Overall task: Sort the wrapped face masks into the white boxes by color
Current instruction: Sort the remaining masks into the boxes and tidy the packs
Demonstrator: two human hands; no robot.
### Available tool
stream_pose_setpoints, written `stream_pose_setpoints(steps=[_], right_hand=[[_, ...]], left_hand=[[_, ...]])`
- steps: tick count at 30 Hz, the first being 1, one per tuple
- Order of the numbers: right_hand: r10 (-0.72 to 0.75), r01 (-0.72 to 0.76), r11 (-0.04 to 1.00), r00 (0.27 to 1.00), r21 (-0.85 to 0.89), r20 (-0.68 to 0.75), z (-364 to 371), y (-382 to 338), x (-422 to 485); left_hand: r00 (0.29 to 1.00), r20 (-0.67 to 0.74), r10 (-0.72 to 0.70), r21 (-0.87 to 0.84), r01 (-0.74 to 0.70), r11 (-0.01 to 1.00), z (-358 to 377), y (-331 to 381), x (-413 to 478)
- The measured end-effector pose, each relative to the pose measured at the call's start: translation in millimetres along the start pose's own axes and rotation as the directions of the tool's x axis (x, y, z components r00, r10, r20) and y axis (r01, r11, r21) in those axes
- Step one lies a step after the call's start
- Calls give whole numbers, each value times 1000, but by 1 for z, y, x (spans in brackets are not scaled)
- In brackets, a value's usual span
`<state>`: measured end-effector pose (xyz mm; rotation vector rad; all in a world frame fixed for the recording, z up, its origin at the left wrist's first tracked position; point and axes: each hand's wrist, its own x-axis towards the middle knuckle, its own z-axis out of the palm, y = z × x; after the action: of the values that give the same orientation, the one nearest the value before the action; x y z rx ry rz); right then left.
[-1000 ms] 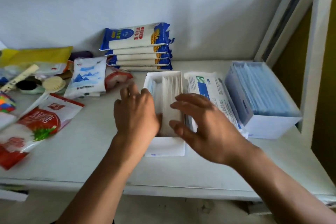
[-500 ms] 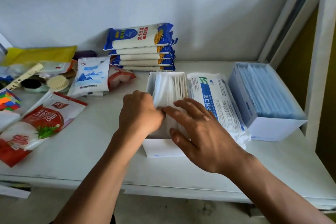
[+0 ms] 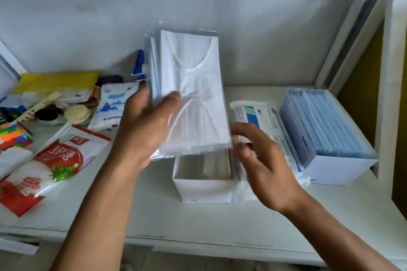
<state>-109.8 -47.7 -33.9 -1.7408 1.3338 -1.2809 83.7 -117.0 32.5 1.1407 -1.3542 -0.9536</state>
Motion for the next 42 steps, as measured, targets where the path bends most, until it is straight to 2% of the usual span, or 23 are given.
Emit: stream_pose_setpoints(steps=[1, 3, 4, 5, 8, 11, 13, 15, 17, 22, 26, 29, 31, 33, 37, 42], right_hand=[[96, -78, 969, 993, 237, -66, -3, -4, 4], [260, -176, 776, 964, 606, -54, -11, -8, 10], [278, -191, 714, 960, 673, -23, -15, -10, 12], [266, -192, 700, 964, 688, -2, -17, -11, 13], [249, -156, 791, 965, 591, -78, -22, -16, 12], [308, -186, 851, 934, 491, -180, -29, -14, 12], [303, -170, 824, 938, 541, -166, -35, -10, 11], [273, -128, 771, 951, 624, -142, -39, -7, 11], [276, -114, 743, 950, 660, -147, -42, -4, 12], [411, -119, 718, 867, 685, -281, -52, 1, 17], [458, -135, 681, 846, 720, -275, -52, -1, 19], [482, -188, 691, 839, 698, -251, -54, -3, 19], [469, -199, 733, 841, 651, -271, -57, -4, 19], [427, -191, 780, 858, 596, -284, -59, -5, 19], [344, -188, 879, 886, 437, -311, -54, -6, 15], [376, -247, 861, 897, 446, -230, -64, 0, 17]], left_hand=[[999, 20, 29, -45, -28, 999, 5, 1, -3], [994, 61, 95, -78, -90, 993, 16, 0, -10], [989, 89, 118, -86, -111, 990, 22, -1, -14], [984, 117, 130, -102, -119, 988, 30, -3, -18], [987, 142, 75, -210, -44, 977, 54, -10, -29], [975, 209, -74, -350, 145, 926, 68, -15, -37], [917, 344, -204, -418, 344, 841, 69, -15, -38], [821, 495, -286, -427, 516, 743, 67, -16, -37], [784, 536, -313, -410, 565, 715, 68, -16, -38], [866, 395, -307, -468, 477, 744, 79, -21, -42], [884, 377, -277, -486, 444, 753, 80, -22, -42], [942, 217, -258, -467, 332, 820, 84, -26, -41], [975, 87, -206, -418, 223, 881, 87, -30, -41], [991, 18, -131, -341, 129, 931, 88, -33, -40], [998, 54, -42, -313, 56, 948, 88, -35, -41], [992, 88, -93, -345, 118, 931, 85, -32, -43]])
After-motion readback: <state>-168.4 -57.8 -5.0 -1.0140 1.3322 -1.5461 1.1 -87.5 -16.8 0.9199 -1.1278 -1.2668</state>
